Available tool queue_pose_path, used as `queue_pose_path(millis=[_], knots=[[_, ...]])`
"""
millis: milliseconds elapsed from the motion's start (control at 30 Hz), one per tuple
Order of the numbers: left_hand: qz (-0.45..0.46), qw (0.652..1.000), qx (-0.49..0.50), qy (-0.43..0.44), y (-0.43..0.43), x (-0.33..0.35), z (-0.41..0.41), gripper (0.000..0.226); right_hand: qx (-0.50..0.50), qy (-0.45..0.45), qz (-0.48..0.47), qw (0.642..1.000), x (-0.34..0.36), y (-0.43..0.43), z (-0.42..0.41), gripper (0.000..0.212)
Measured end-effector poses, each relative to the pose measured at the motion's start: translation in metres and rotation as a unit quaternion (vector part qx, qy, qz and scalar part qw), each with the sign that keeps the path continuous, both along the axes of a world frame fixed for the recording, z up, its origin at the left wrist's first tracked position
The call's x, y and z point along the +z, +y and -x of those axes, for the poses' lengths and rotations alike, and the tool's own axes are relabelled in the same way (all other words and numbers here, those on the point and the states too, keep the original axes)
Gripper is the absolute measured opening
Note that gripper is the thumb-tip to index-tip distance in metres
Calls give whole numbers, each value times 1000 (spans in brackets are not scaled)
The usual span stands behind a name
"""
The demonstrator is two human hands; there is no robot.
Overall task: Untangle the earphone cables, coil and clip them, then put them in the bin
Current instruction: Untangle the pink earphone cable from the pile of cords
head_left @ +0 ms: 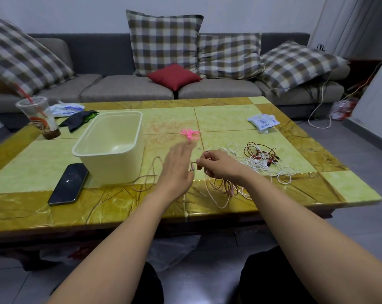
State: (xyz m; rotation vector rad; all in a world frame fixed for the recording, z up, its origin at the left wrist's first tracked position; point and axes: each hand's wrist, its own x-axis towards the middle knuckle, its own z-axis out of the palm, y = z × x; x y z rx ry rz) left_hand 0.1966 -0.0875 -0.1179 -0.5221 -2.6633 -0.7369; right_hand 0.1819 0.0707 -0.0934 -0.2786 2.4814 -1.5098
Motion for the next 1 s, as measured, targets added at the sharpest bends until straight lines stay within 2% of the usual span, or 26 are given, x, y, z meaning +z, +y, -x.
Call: queue_pose_path(millis=[100,167,233,300,433,600,800,933,1000], knots=[[-77,989,-61,-110,11,-1,-3,44,18,-13,21,1000,0,0,-1,26],[-121,984,-33,-125,11,2,-2,25,23,-12,39,999,0,4,-1,32],[-181,975,-2,-131,8,9,0,19,4,-7,82,997,0,13,0,38],[-210,970,20,-118,4,14,1,18,-27,6,95,995,-1,22,3,41],[-268,951,49,-145,1,15,2,16,-68,48,59,995,-1,25,4,40],[-382,897,63,-212,-9,24,-3,12,0,-13,18,1000,8,25,-3,31],[-477,831,142,-247,-18,29,-5,15,-95,68,102,988,16,29,-1,8],[-528,790,197,-239,-24,28,-3,13,-127,43,138,981,16,26,1,15],[-549,773,231,-221,-29,24,0,13,-170,8,219,961,20,22,2,22]])
